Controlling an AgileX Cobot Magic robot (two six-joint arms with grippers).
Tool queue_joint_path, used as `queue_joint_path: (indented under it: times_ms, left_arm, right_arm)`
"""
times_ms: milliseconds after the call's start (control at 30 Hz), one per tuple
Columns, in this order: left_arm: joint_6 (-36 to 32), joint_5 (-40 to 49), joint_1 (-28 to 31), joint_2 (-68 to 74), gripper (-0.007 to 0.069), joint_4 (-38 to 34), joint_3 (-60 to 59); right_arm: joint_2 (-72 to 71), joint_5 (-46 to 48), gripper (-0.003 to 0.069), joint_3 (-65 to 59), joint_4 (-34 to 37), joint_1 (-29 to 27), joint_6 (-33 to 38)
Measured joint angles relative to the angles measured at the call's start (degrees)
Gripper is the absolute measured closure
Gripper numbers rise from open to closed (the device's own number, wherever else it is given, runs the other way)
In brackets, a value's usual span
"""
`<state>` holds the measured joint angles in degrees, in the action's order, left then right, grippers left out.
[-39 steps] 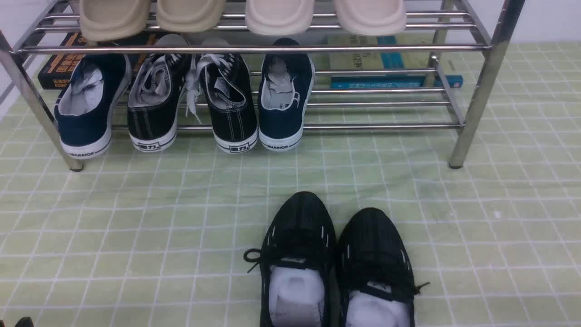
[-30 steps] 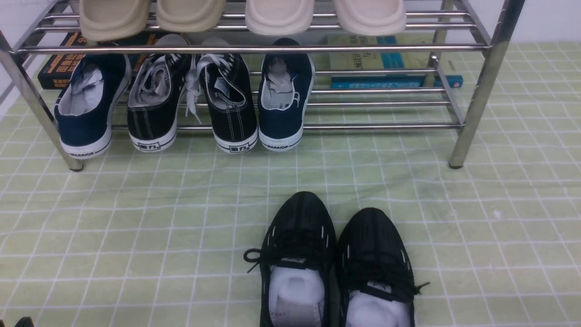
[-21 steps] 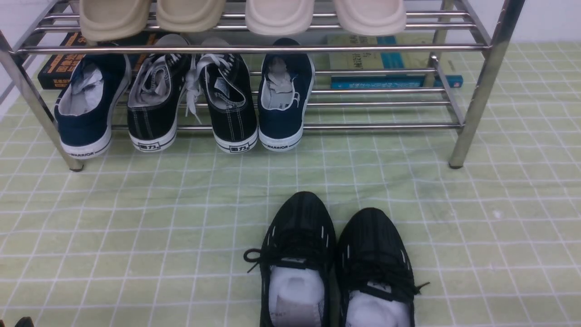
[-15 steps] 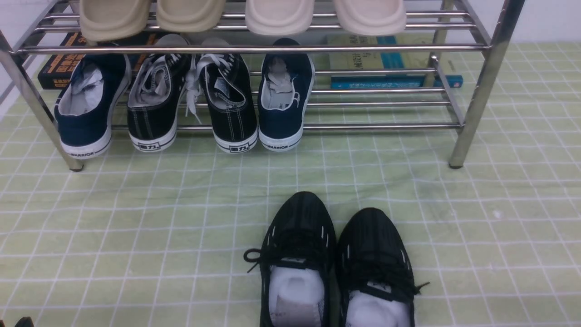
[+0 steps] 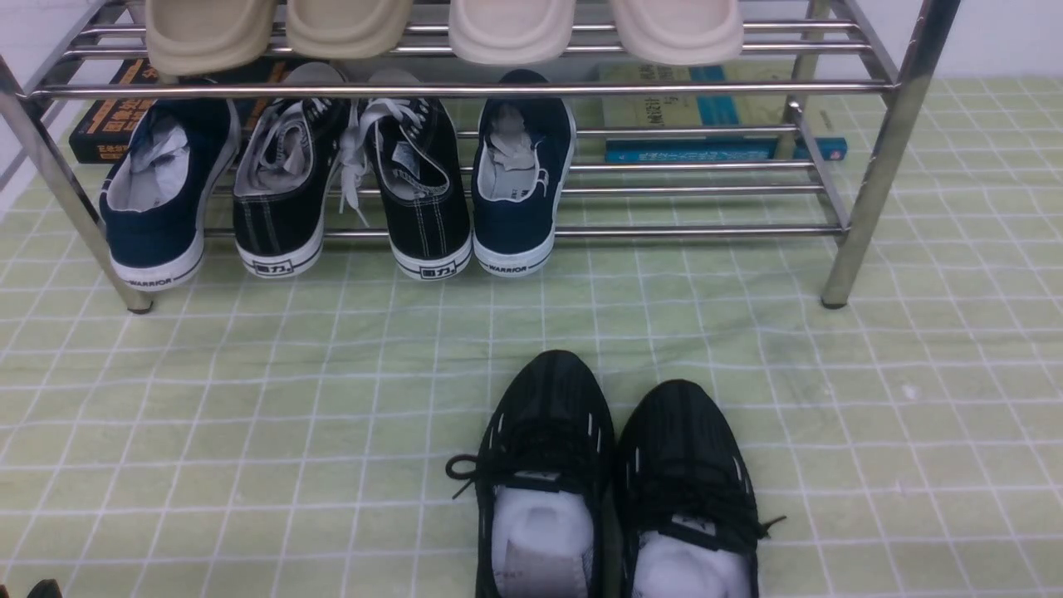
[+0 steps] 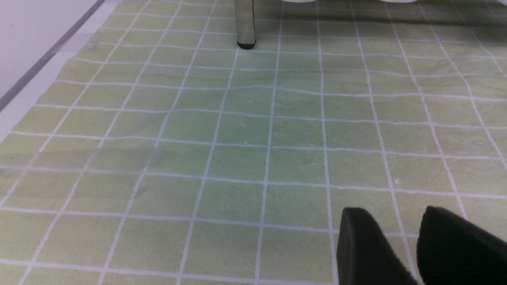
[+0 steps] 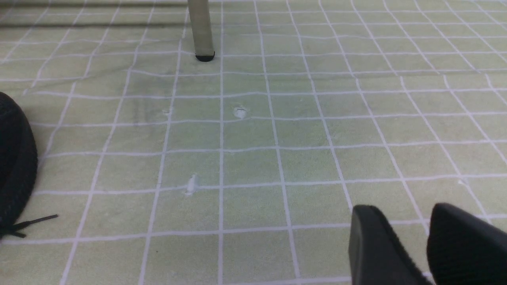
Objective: Take the shoes off the shelf with your hand from the green coffee tablecloth.
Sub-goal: 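Grasp the leftmost shoe on the bottom shelf of the shoe rack with the left gripper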
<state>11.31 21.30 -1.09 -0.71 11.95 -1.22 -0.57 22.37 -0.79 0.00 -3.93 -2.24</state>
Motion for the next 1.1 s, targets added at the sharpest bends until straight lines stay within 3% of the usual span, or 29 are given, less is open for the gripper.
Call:
queue_joint_path:
  times_ms: [233, 300, 467, 600, 667, 900, 1100]
  left_arm:
    - [0.2, 0.0, 0.0, 0.0, 0.0383, -0.1, 0.0]
    - [3.0, -0.3, 0.0, 0.0, 0.0383, -2.9, 0.0]
    - [21.2, -1.5, 0.0, 0.0, 0.0383, -24.6, -0.2]
    - [32.8, -2.4, 0.0, 0.0, 0.0383, -36.2, -0.3]
    - [35.1, -3.7, 0.0, 0.0, 0.0383, -38.8, -0.3]
    - [35.6, -12.2, 0.0, 0.0, 0.0412, -40.4, 0.1]
    - [27.8, -5.1, 0.0, 3.9, 0.0592, -35.6, 12.4]
  right_arm:
    - [0.0, 0.0, 0.0422, 0.0, 0.0, 0.0, 0.0]
    - [0.0, 0.0, 0.0422, 0.0, 0.0, 0.0, 0.0]
    - [0.0, 0.0, 0.0422, 0.0, 0.0, 0.0, 0.0]
    - [0.0, 0.0, 0.0422, 0.0, 0.0, 0.0, 0.0]
    - [0.0, 0.0, 0.0422, 0.0, 0.0, 0.0, 0.0]
    - [0.0, 0.0, 0.0422, 0.0, 0.0, 0.0, 0.0]
    - [0.0, 0.0, 0.0422, 0.0, 0.0, 0.0, 0.0]
